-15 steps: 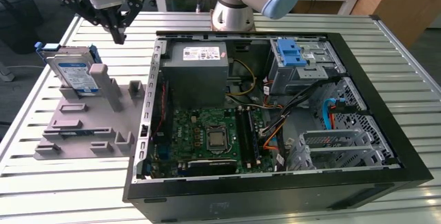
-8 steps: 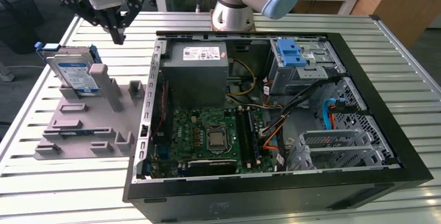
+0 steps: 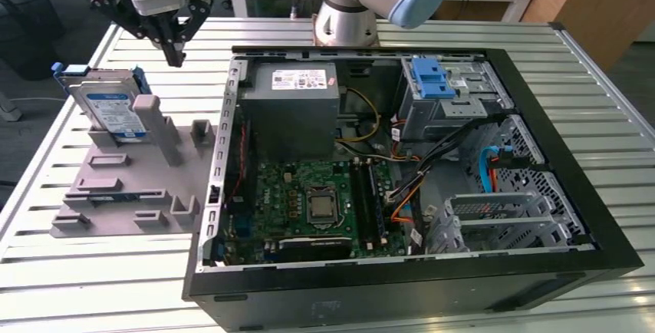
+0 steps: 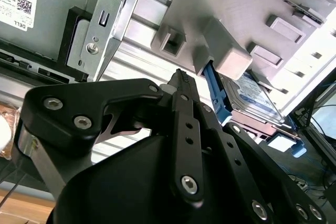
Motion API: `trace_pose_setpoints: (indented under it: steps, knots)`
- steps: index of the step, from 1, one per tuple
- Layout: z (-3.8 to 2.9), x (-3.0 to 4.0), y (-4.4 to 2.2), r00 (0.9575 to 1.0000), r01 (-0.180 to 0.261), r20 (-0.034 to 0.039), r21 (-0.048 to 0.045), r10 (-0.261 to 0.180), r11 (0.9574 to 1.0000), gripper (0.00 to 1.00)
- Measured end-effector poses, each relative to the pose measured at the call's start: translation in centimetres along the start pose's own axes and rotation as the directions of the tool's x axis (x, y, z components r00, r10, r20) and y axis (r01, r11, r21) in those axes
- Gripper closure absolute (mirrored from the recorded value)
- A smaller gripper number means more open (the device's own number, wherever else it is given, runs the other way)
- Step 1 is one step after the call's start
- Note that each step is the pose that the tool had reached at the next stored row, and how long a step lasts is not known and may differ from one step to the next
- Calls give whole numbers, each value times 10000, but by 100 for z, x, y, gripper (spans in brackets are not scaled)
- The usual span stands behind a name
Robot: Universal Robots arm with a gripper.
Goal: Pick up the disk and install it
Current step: 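Reach for the disk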
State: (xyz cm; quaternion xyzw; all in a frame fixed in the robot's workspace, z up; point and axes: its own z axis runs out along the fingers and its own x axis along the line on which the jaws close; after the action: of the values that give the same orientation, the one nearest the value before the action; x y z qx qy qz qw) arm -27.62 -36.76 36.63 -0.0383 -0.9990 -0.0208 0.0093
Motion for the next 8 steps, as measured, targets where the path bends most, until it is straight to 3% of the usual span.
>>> trace_pose_setpoints:
  steps: [8]
  knots:
    - [12, 11, 5, 10000, -4, -62, 4, 4, 10000, 89]
